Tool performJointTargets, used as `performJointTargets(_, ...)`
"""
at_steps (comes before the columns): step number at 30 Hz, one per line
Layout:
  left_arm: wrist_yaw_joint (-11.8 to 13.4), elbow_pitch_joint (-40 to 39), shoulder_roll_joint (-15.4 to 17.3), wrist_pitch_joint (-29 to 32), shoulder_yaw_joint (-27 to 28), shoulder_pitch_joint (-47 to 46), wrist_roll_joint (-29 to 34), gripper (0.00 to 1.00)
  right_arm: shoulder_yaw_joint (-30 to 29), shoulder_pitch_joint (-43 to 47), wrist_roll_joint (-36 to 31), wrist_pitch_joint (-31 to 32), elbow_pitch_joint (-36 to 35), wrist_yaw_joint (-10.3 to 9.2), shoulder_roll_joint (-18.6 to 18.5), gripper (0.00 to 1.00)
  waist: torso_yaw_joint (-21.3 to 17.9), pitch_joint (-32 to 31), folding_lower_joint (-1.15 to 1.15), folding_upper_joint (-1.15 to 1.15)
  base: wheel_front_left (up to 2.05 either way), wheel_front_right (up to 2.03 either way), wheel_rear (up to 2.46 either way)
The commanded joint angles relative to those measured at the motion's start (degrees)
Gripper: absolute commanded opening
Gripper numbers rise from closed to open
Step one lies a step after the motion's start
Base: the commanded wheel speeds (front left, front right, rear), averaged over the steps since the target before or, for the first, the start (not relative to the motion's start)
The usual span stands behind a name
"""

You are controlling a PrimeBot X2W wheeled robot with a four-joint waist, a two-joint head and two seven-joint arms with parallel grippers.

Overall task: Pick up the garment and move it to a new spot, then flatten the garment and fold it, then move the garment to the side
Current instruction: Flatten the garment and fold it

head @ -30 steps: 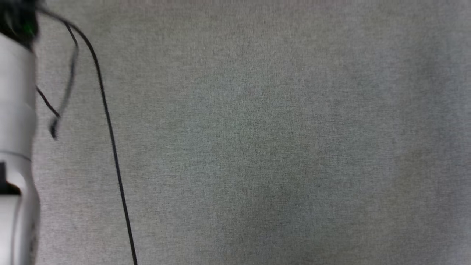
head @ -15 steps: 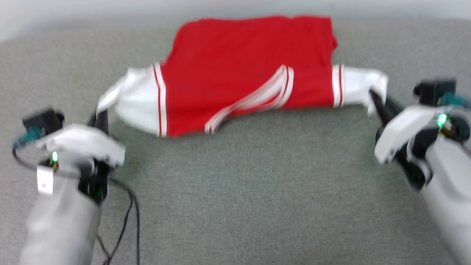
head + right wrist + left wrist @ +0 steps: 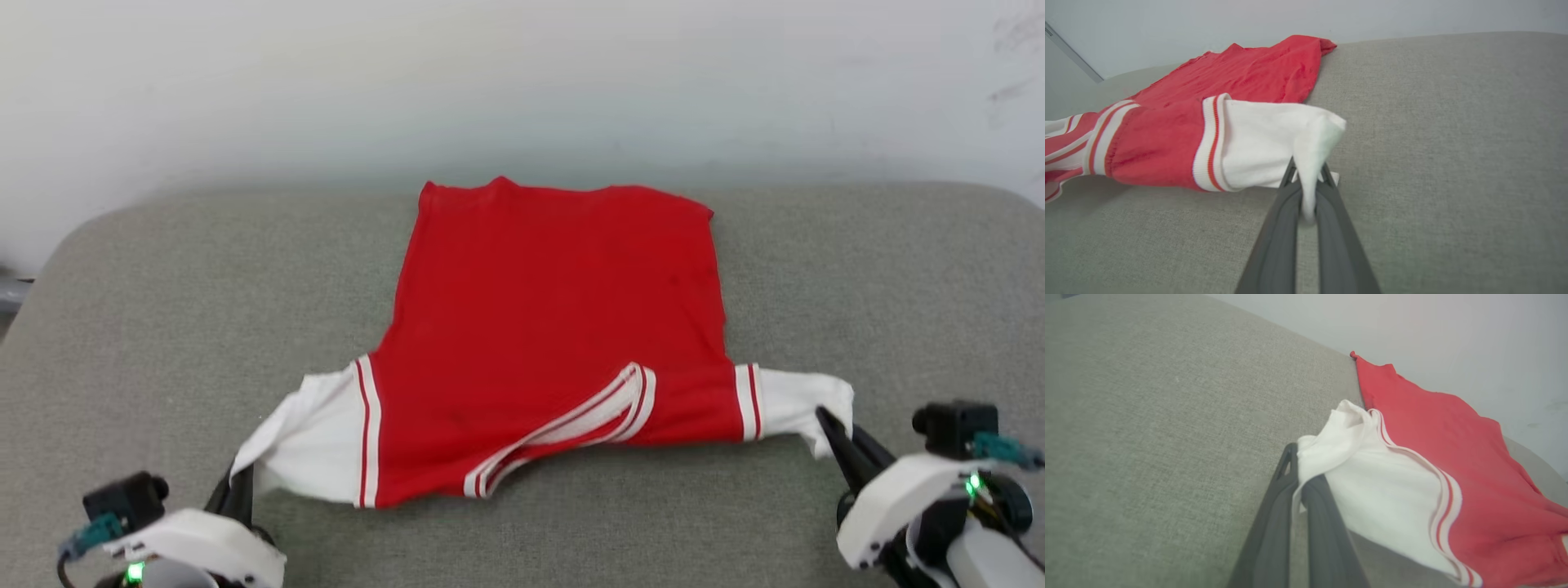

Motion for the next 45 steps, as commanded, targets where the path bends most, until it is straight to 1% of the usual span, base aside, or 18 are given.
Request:
performJointTargets(1, 1.07, -1.83, 0.32, 0.54, 0.02, 2.57, -0.11, 0.00, -1.65, 2.88, -1.09, 0.07, -1.54, -0.10, 0.44, 0.00, 0.41, -1.37, 0.02, 0.00, 0.00, 0.00, 0.00)
performJointTargets(5, 3.63, -8.30, 0.74, 1.14, -0.02, 9.35, -0.24, 0.00, -6.67, 10.36, -4.55, 1.79, -6.89, -0.10, 2.21, 0.00, 0.62, -2.33, 0.02, 0.00, 0.00, 0.00, 0.00)
performJointTargets(7, 4.86, -11.51, 0.75, 1.46, -0.47, 12.29, 0.18, 0.00, -9.31, 14.21, -6.11, 2.93, -9.80, -0.09, 3.84, 0.00, 0.79, -2.36, 0.02, 0.00, 0.00, 0.00, 0.00)
performJointTargets(9, 5.74, -14.64, 0.06, 1.17, -0.21, 14.52, -0.34, 0.00, -11.39, 17.66, -7.82, 4.19, -12.65, -0.09, 5.33, 0.00, 0.86, -2.13, 0.02, 0.00, 0.00, 0.00, 0.00)
performJointTargets(12, 6.69, -18.15, -0.55, 0.49, -0.43, 17.28, 0.59, 0.00, -14.58, 21.82, -11.19, 5.92, -16.10, -0.09, 7.45, 0.00, 0.89, -1.86, 0.02, 0.00, 0.00, 0.00, 0.00)
performJointTargets(14, 6.91, -18.95, -0.58, 0.23, -0.54, 17.88, 1.01, 0.00, -15.26, 23.15, -12.24, 6.64, -16.96, -0.08, 8.24, 0.01, 0.94, -1.81, 0.02, 0.00, 0.00, 0.00, 0.00)
performJointTargets(15, 7.19, -19.73, -0.75, 0.08, -0.73, 18.53, 1.37, 0.00, -15.94, 24.25, -13.67, 7.16, -17.97, -0.08, 8.82, 0.07, 0.98, -1.78, 0.02, 0.00, 0.00, 0.00, 0.00)
performJointTargets(16, 7.26, -20.25, -0.81, -0.02, -0.79, 18.85, 1.82, 0.00, -16.59, 25.14, -14.02, 7.75, -18.81, -0.08, 9.91, 0.21, 1.03, -1.69, 0.02, 0.00, 0.00, 0.00, 0.00)
performJointTargets(17, 7.36, -20.78, -0.75, -0.32, -0.76, 18.94, 2.39, 0.00, -16.99, 25.83, -14.51, 8.27, -19.52, -0.08, 10.74, 0.37, 1.08, -1.65, 0.02, 0.00, 0.00, 0.00, 0.00)
performJointTargets(19, 7.01, -21.20, -1.28, -0.52, -1.18, 19.29, 3.12, 0.00, -17.50, 26.77, -15.26, 9.16, -20.84, -0.08, 11.86, 1.00, 1.25, -1.61, 0.02, 0.00, 0.00, 0.00, 0.00)
performJointTargets(23, 7.62, -22.31, -1.58, -0.87, -2.14, 18.67, 5.51, 0.00, -17.71, 26.02, -16.05, 7.70, -23.86, -0.07, 12.83, 1.00, 1.93, -1.47, 0.02, 0.00, 0.00, 0.00, 0.00)
performJointTargets(26, 8.06, -23.35, -1.67, -0.87, -2.79, 17.67, 7.05, 0.00, -19.58, 23.86, -15.62, 6.17, -25.62, -0.06, 12.98, 1.00, 2.55, -1.23, 0.02, 0.00, 0.00, 0.00, 0.00)
performJointTargets(31, 8.58, -25.77, -2.19, -0.98, -3.68, 16.16, 9.55, 0.00, -23.36, 17.42, -14.88, 7.43, -23.67, -0.06, 11.53, 1.00, 4.11, 0.36, 0.02, 0.00, 0.00, 0.00, 0.00)
performJointTargets(36, 8.70, -28.40, -3.08, -1.15, -4.48, 13.54, 12.02, 0.00, -26.57, 6.82, -14.41, 9.52, -17.17, -0.06, 9.13, 1.00, 6.67, 3.84, 0.02, 0.00, 0.00, 0.00, 0.00)
performJointTargets(42, 8.05, -30.97, -5.01, -1.24, -5.71, 9.76, 14.87, 0.00, -27.53, -7.34, -13.67, 15.48, -6.15, -0.06, 5.46, 1.00, 10.08, 8.96, 0.02, 0.00, 0.00, 0.00, 0.00)
performJointTargets(43, 7.75, -31.31, -5.37, -1.26, -6.01, 9.09, 15.47, 0.00, -27.60, -9.77, -13.33, 17.40, -4.07, -0.06, 4.84, 1.00, 10.79, 9.94, 0.02, 0.00, 0.00, 0.00, 0.00)
performJointTargets(44, 6.85, -32.51, -6.80, -1.29, -6.32, 6.93, 16.83, 0.00, -27.71, -17.47, -12.86, 22.46, 1.57, -0.06, 2.49, 1.00, 12.79, 13.08, 0.02, 0.00, 0.00, 0.00, 0.00)
performJointTargets(45, 6.63, -32.87, -7.32, -1.28, -6.29, 6.40, 17.29, 0.00, -27.67, -19.74, -12.92, 23.87, 3.34, -0.06, 1.92, 1.00, 13.29, 13.92, 0.02, 0.00, 0.00, 0.00, 0.00)
